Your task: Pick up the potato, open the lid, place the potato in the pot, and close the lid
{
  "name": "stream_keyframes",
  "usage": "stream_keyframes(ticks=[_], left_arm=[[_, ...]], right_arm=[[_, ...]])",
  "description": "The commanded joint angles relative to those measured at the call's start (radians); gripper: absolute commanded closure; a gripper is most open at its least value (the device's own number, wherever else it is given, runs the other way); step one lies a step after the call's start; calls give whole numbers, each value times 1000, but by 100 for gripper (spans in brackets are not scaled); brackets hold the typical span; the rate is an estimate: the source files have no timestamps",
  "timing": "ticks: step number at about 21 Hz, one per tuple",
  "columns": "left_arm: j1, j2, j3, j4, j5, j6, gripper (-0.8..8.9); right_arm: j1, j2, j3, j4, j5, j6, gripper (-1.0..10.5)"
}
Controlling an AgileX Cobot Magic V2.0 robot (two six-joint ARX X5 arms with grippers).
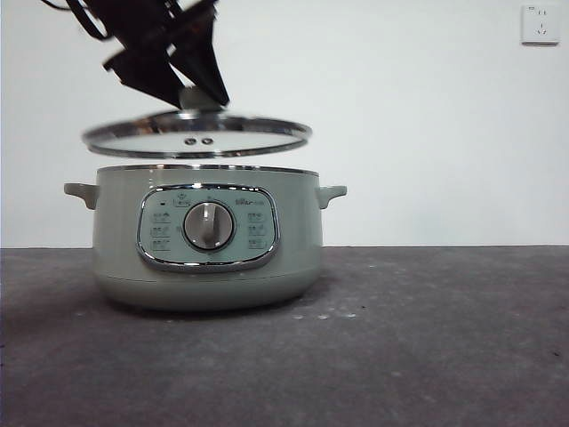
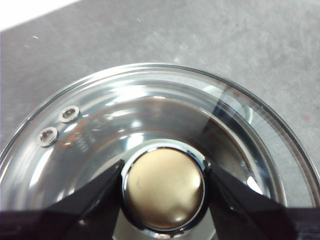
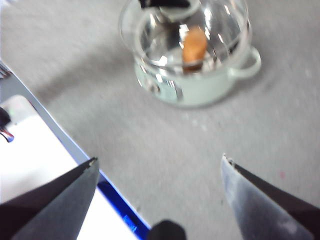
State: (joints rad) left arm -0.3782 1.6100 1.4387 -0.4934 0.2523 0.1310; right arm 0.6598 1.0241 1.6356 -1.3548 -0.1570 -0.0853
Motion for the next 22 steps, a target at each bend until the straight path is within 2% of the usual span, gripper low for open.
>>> stream_keyframes(ticks=[1,5,14,22], left_arm=[[-15,13,18,61,7,6,822],[-25,40,17,66,-41,1,822],[-25,45,18,66,-44,0,822],[-25,48,17,69,-45,1,822]], right_arm=[[1,-49,-68,-24,5,42,537],[1,-120,-135,-24,31,64,537],[1,-208,-143,-24,31,108,537],[1,-217,-143,-24,30,111,537]])
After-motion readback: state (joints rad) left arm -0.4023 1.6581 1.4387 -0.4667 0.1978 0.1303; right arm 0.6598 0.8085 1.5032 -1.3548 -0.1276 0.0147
